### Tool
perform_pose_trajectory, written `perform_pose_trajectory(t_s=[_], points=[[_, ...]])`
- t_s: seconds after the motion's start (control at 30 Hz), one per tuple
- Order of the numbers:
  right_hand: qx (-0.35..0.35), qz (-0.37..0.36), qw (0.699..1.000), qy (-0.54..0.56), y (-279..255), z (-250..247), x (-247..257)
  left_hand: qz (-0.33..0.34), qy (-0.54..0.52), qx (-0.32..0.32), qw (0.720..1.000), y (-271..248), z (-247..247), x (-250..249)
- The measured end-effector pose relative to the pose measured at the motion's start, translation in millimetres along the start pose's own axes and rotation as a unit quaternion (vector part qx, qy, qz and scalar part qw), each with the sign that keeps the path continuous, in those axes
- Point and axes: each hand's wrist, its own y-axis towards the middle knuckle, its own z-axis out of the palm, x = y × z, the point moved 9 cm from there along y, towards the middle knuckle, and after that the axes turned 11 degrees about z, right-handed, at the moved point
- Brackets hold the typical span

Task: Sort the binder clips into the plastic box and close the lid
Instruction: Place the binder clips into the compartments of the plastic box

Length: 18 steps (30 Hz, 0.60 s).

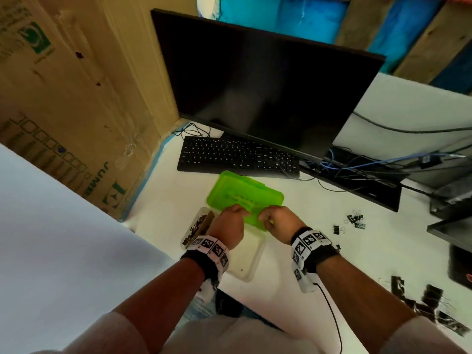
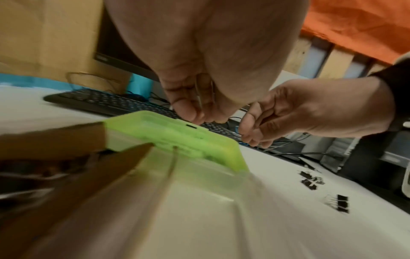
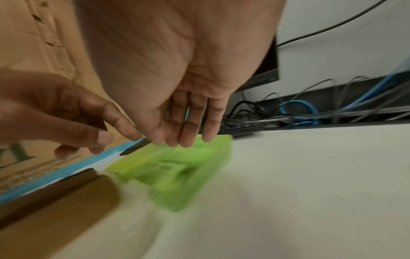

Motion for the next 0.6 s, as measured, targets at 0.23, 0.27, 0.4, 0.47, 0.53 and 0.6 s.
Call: perform_pose_trajectory(t_s=[0.23,0.27,0.4,0.47,0.53,0.6], points=[[-0.096,0.181,0.979,-0.019,-56,-60,-139,0.077,-0.062,0.089,0.991,53,80,-85],[-0.110,0.207,0.972,-0.016,-65,-67,-158,0.081,-0.061,0.112,0.989,57,93,-95],[-0.106,0.285,0.952,-0.022,-88,-77,-218,0.069,-0.050,0.183,0.979,74,134,-124],[-0.090,0.303,0.948,-0.033,-92,-79,-235,0.066,-0.032,0.211,0.975,82,149,-134],[-0.078,0.310,0.947,-0.044,-91,-79,-247,0.067,-0.026,0.230,0.971,92,160,-142],[-0.069,0.307,0.948,-0.053,-87,-80,-254,0.069,-0.035,0.235,0.969,101,168,-148]])
